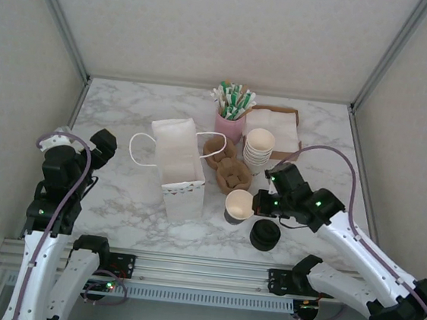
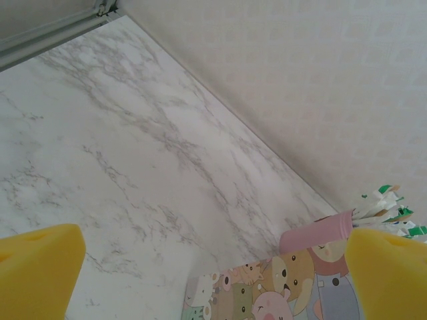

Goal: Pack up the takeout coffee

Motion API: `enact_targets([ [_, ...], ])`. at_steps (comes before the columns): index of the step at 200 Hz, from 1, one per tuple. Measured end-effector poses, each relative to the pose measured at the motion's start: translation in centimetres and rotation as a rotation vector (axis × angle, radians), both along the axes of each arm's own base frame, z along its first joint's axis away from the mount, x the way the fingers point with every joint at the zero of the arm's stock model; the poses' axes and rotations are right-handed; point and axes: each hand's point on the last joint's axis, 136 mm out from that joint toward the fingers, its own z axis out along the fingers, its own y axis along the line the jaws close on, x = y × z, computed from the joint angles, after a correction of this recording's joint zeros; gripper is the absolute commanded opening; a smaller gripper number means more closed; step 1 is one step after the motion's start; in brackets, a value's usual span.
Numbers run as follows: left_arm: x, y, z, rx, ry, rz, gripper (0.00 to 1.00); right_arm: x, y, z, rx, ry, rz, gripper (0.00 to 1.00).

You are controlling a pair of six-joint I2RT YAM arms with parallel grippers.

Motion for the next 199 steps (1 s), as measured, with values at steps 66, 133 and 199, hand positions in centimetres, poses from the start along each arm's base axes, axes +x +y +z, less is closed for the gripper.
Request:
enact_targets([
  [66,0.0,0.0,0.0,0.000,-0.002,0.000,1.00,0.3,1.8,-2.2,-0.039,-0.013,0.019,0.00],
  [133,0.0,-0.1,0.0,0.001,-0.002,-0.006,1.00,1.2,1.7,-3.7,-0.096,-0.029,-0.010,0.11],
  [199,0.0,-0.4,0.0,-0.002,-0.001,-0.027,1.00,1.6,1.2,-3.9,-0.123,-0.039,-0.037,0.39],
])
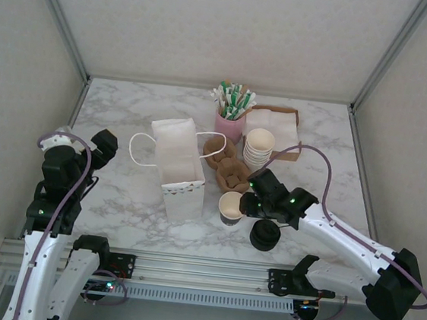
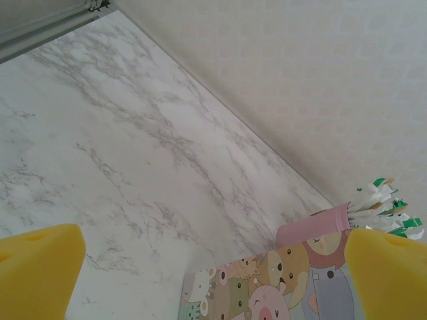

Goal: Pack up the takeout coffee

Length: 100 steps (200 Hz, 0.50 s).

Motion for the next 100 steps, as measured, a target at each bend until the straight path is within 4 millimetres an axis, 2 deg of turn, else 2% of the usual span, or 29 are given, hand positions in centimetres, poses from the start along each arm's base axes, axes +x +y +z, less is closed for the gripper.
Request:
enact_targets([
  [39,0.0,-0.1,0.0,0.002,0.000,-0.005,1.00,0.4,-0.9,1.0,-0.053,-0.016,-0.016,0.49],
  [76,0.0,-0.1,0.0,0.001,0.000,-0.008,1.00,0.9,-2.5,4.5,-0.059,-0.127,-0.050,0.60],
  [100,0.0,-0.1,0.0,0.001,0.000,-0.008,1.00,0.4,-4.3,6.4,-0.042,-0.203,-0.070,0.61],
])
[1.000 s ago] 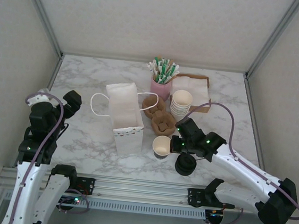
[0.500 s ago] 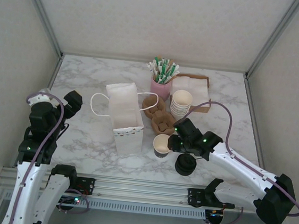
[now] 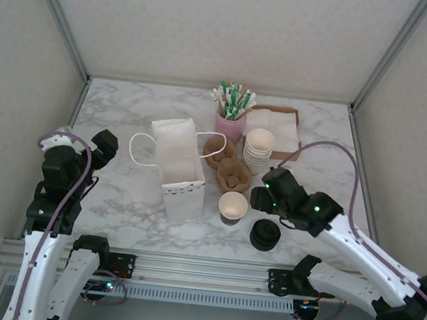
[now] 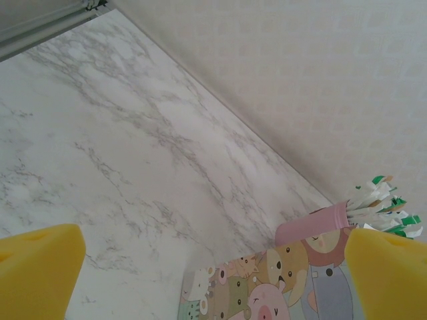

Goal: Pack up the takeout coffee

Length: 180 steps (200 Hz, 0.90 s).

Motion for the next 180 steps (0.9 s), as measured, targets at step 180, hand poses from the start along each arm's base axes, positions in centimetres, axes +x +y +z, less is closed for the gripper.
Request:
enact_targets([
  [180,0.0,-0.1,0.0,-0.001,0.001,-0.003,1.00,-4.8,-3.8,-10.2,-0.137,0.304,-0.143,0.78],
])
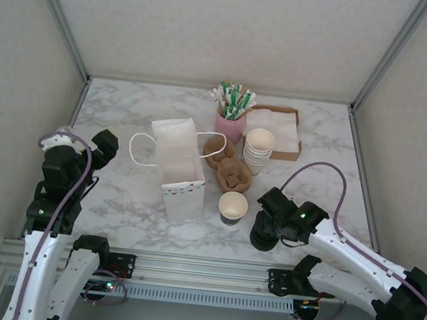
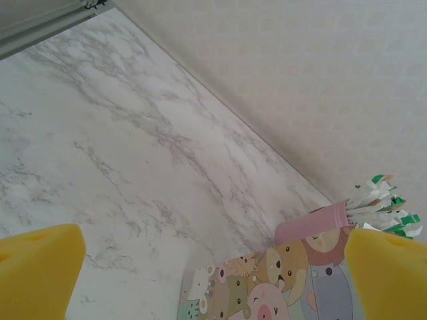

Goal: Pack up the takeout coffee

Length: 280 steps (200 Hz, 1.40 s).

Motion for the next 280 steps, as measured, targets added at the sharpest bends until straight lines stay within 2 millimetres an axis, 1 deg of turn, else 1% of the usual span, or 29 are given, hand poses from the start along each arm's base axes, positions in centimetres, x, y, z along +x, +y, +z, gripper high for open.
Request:
enact_targets([
  [25,0.0,0.0,0.0,0.000,0.000,0.000,1.00,0.0,0.3,-0.3,0.017,0.002,-0.006,0.80],
  [90,0.0,0.0,0.0,0.000,0.000,0.000,1.00,0.2,1.0,-0.2,0.051,0.001,-0.001,0.82],
  [161,0.1,0.0,-0.1,0.000,0.006,0.000,1.00,0.1,1.0,-1.4,0.006,0.040,-0.001,0.83],
  [176,0.1,0.0,-0.1,0.000,0.006,0.000,1.00,0.2,1.0,-1.4,0.005,0.041,-0.001,0.82],
  [280,0.1,0.0,-0.2,0.000,0.007,0.000,1.00,0.3,1.1,-1.6,0.000,0.045,-0.001,0.84],
])
